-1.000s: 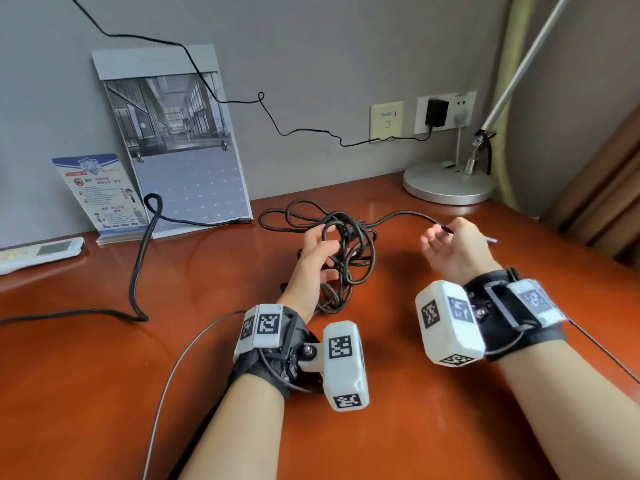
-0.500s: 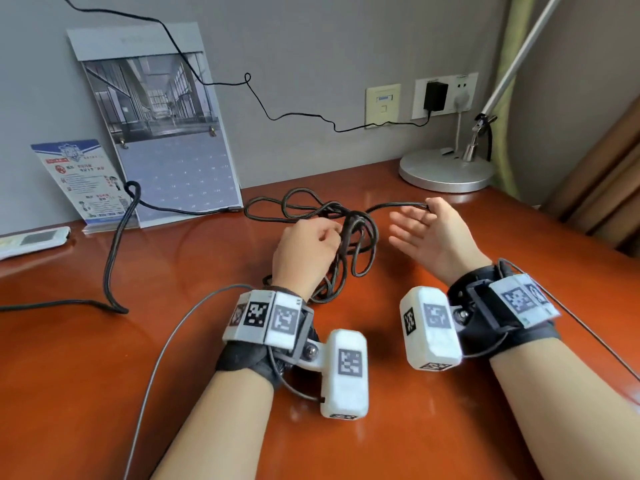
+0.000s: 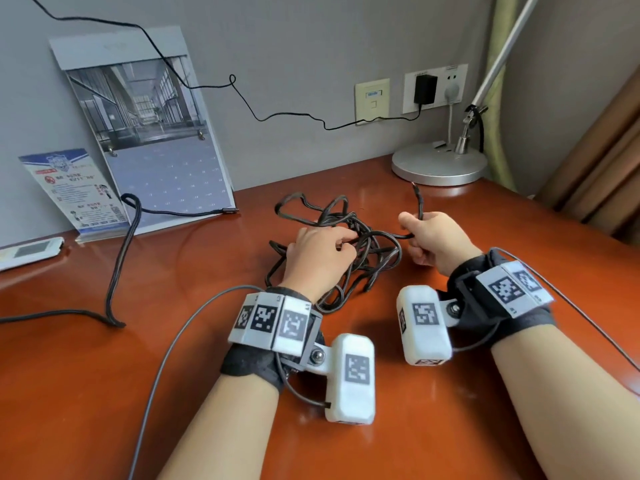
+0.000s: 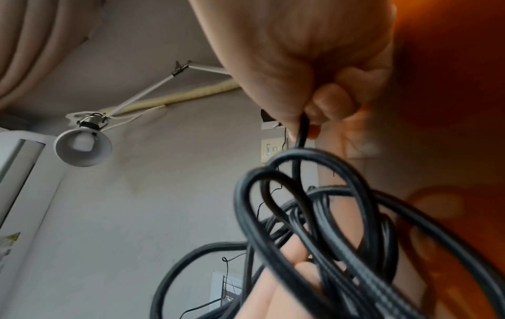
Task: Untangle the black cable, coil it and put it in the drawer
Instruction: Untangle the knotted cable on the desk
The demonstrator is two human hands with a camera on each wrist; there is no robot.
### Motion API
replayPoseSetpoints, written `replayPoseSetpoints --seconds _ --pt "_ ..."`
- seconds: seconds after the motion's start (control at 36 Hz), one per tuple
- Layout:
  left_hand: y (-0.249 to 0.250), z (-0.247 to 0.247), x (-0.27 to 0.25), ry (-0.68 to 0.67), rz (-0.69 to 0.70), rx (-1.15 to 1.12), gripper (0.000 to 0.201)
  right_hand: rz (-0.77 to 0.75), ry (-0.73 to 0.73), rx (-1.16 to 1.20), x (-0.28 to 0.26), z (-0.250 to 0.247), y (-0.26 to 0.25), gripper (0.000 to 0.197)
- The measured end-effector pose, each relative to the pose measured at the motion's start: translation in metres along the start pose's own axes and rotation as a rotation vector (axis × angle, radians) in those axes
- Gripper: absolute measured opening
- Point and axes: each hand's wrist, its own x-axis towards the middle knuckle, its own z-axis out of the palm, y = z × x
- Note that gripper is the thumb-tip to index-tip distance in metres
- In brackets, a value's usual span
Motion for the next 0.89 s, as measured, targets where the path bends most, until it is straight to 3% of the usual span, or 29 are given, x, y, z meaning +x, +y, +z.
replayPoseSetpoints --seconds 0.17,0.31,0.39,0.47,0.61,0.75,0.89 --pt "0.000 -0.001 -0.001 -0.023 -0.031 -0.013 0.031 -0.132 0.023 -0.195 0.007 0.007 0.002 0.019" --pt "0.002 -0.002 -0.001 -0.025 -0.038 -0.039 0.024 -0.250 0.176 -0.218 0.008 0.011 0.002 0.029" --pt "0.002 0.001 0.001 0.015 -0.043 -0.085 0.007 -0.318 0.217 -0.197 -0.003 0.013 -0.004 0.032" --pt "-0.002 0.005 0.002 0.073 -0.059 -0.171 0.022 -0.359 0.148 -0.213 -0.011 0.011 -0.011 0.021" --pt "-0.004 0.003 0.000 0.109 -0.054 -0.258 0.021 -0.306 -0.090 -0.559 -0.019 -0.009 -0.015 0.021" --pt "-0.004 0.005 -0.002 0.097 -0.060 -0.290 0.024 -0.316 -0.110 -0.906 -0.020 -0.022 -0.011 0.016" --pt "-0.007 0.007 -0.003 0.076 0.003 -0.324 0.028 -0.442 -0.183 -0.899 -0.017 -0.020 -0.010 0.016"
